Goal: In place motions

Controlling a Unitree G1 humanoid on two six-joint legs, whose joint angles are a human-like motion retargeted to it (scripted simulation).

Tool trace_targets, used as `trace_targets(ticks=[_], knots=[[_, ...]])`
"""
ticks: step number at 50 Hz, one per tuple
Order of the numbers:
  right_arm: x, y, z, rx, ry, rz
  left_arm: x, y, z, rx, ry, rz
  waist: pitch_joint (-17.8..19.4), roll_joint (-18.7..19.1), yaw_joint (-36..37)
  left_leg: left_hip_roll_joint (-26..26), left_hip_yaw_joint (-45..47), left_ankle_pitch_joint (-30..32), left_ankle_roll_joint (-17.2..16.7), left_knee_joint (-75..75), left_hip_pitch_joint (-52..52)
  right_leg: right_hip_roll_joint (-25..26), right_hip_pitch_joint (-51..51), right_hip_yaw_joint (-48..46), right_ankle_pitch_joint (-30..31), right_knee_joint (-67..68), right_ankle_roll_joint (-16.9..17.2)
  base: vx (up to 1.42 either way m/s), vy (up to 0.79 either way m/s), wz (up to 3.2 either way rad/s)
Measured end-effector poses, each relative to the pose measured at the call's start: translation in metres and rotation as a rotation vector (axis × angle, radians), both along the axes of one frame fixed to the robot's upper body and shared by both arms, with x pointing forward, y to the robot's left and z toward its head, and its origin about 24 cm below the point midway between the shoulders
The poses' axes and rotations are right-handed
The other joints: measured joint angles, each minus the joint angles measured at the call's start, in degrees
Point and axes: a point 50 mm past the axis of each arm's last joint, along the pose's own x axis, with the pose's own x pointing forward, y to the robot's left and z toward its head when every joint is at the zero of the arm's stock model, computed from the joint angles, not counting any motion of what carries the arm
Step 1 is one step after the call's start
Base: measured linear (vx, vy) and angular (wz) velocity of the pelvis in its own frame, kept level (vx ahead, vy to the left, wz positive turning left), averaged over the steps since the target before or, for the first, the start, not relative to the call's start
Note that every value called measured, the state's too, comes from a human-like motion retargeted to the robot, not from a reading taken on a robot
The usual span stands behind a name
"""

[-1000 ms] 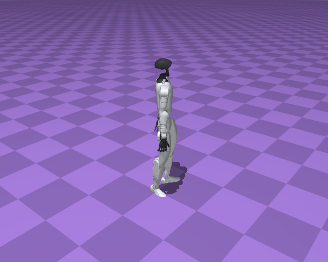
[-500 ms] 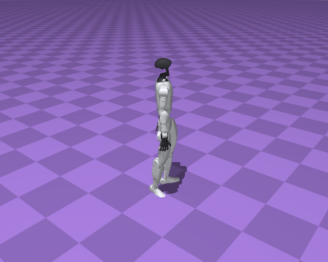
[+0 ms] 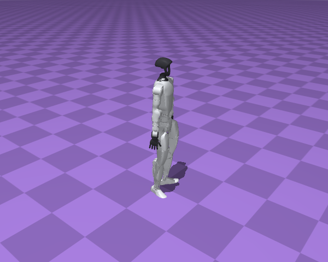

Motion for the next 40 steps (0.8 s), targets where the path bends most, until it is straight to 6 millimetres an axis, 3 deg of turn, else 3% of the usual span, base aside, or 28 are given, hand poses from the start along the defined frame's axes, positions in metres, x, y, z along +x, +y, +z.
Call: trace_targets(ticks=[24,40], knots=[[0.013,-0.005,0.000,-0.021,-0.028,0.026,-0.010,0.001,0.001,-0.003,0.030,-0.007,-0.8,0.9,-1.9,0.4,1.8,-1.2,0.0,0.2,0.5,0.3,-1.0,2.2,0.9,0.6,-0.5,-0.02,0.01,-0.07],[-0.003,-0.014,0.003,-0.052,0.035,0.012,0.012,-0.004,-0.001,-0.024,-0.030,-0.044,-0.8,0.3,1.8,-3.5,-8.7,0.2,1.6,2.0,-4.9,-3.6,1.9,-8.2,0.1,-0.1,2.2,0.00,0.19,0.69]])
